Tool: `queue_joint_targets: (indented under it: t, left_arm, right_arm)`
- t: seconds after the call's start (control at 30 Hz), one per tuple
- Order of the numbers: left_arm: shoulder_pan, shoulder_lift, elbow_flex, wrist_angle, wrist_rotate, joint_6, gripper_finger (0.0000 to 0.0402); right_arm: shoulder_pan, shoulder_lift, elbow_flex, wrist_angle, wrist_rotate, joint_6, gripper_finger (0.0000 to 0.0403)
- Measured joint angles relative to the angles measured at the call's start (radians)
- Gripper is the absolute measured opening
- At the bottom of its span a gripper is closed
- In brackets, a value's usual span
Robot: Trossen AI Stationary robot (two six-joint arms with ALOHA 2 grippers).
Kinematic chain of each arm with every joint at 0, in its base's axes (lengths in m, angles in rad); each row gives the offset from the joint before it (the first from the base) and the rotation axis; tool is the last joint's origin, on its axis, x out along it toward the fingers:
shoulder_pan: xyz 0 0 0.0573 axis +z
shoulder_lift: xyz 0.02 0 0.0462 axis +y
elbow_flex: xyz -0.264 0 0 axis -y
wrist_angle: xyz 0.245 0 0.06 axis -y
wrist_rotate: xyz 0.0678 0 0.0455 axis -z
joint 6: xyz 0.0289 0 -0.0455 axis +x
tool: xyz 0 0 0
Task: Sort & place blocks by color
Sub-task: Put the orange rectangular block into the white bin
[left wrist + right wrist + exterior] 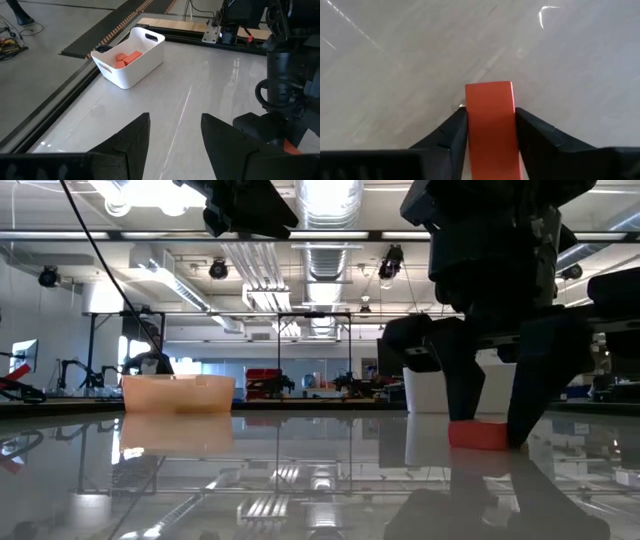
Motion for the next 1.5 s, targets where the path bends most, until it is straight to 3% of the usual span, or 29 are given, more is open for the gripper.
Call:
queue_joint_targets:
  t: [0.1,0.43,0.67,0.83,1.0,1.17,1.27,1.5]
  left_arm:
    - [0.0,0.0,0.0,0.0,0.0,0.0,0.0162]
    - [0.0,0.0,0.0,0.0,0.0,-0.001,0.0162]
    - [0.0,0.0,0.0,0.0,-0.004,-0.001,0.0162]
    - [0.0,0.0,0.0,0.008,-0.012,0.016,0.0162]
    - [0.0,0.0,0.0,0.013,-0.057,0.021,0.0162]
    - [0.0,0.0,0.0,0.007,-0.063,0.027,0.0162]
    - [0.0,0.0,0.0,0.007,-0.063,0.045,0.0162]
    - [-0.001,-0.007,0.0,0.008,-0.063,0.069,0.0162]
  right_arm:
    - [0.0,0.0,0.0,0.0,0.0,-0.006,0.0117]
    - [0.0,-0.019,-0.003,-0.003,0.016,0.083,0.0117]
    - [-0.021,-0.089,0.004,-0.067,0.119,0.166,0.0117]
    - [-0.09,-0.139,0.068,-0.185,0.278,0.271,0.0117]
    - [-0.238,-0.17,0.169,-0.362,0.374,0.315,0.0117]
    - [-0.449,-0.209,0.223,-0.405,0.417,0.271,0.0117]
    - [-0.583,-0.231,0.23,-0.402,0.408,0.212,0.0117]
    - [-0.885,-0.237,0.206,-0.402,0.281,0.128,0.0117]
